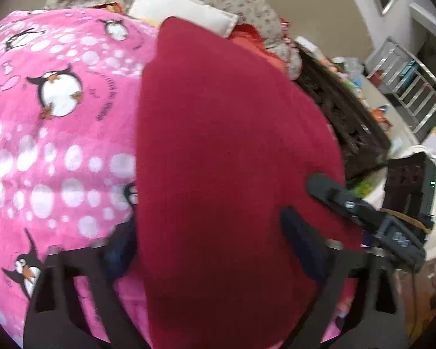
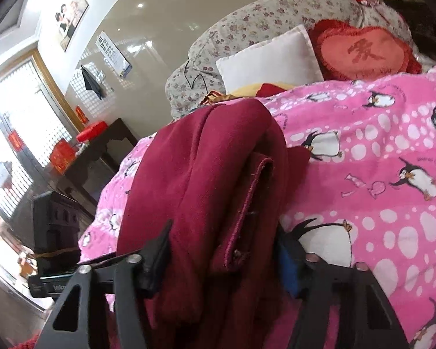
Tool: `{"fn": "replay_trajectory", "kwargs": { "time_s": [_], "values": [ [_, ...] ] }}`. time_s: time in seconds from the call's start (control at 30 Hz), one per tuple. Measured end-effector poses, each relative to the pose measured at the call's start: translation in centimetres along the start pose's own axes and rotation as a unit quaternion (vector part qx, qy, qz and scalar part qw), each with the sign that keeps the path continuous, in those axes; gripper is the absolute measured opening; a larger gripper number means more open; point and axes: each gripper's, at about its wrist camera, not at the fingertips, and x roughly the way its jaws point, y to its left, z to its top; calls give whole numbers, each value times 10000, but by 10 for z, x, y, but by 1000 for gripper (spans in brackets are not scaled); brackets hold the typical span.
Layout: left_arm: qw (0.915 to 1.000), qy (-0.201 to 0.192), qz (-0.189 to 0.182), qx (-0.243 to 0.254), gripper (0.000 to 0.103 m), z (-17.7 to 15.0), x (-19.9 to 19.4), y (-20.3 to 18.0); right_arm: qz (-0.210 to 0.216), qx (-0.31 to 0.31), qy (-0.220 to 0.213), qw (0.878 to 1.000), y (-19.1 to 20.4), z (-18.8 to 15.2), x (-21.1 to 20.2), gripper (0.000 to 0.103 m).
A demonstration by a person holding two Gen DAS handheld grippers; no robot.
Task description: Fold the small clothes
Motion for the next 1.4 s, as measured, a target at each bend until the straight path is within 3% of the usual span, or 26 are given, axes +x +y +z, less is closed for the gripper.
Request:
{"fn": "replay_trajectory", "kwargs": {
  "time_s": [0.13,0.3,0.5,0.6,0.67,0.73,0.9,1.03,1.17,1.27,1.33,1.4],
  "values": [
    [9998,-107,102,128,62,-2,-19,-8,-246,-477,-61,9985,29,0,-12,51],
    [9984,-323,147,431,61,-23,-76,-22,87,-601,64,9981,63,-9,-40,51],
    [9973,-104,510,511,62,-72,-123,-15,442,-472,496,9967,94,-59,-53,52],
    [9956,176,856,332,62,-101,-115,2,300,-340,1007,9939,91,-85,-29,59],
    [9949,319,953,114,70,-116,-104,16,138,-228,1323,9909,83,-97,-19,59],
    [9964,146,840,-7,70,-122,-114,20,225,-71,1178,9928,82,-96,-32,60],
    [9900,-125,1377,290,70,-121,-141,5,139,-354,580,9976,97,-81,-75,60],
    [9846,-311,1654,470,70,-116,-146,-6,209,-963,374,9944,124,-72,-78,52],
    [9830,-385,1724,508,70,-109,-135,-14,54,-1504,584,9869,138,-70,-51,49],
    [9759,-343,2028,735,70,-105,-118,-16,-749,-2005,941,9723,129,-80,-16,48],
    [9691,-305,2268,921,70,-108,-107,-17,-545,-1698,1173,9770,107,-87,-2,48],
    [9629,-275,2449,1098,77,-111,-99,-19,-344,-1549,1074,9815,97,-88,-7,48]
  ]
}}
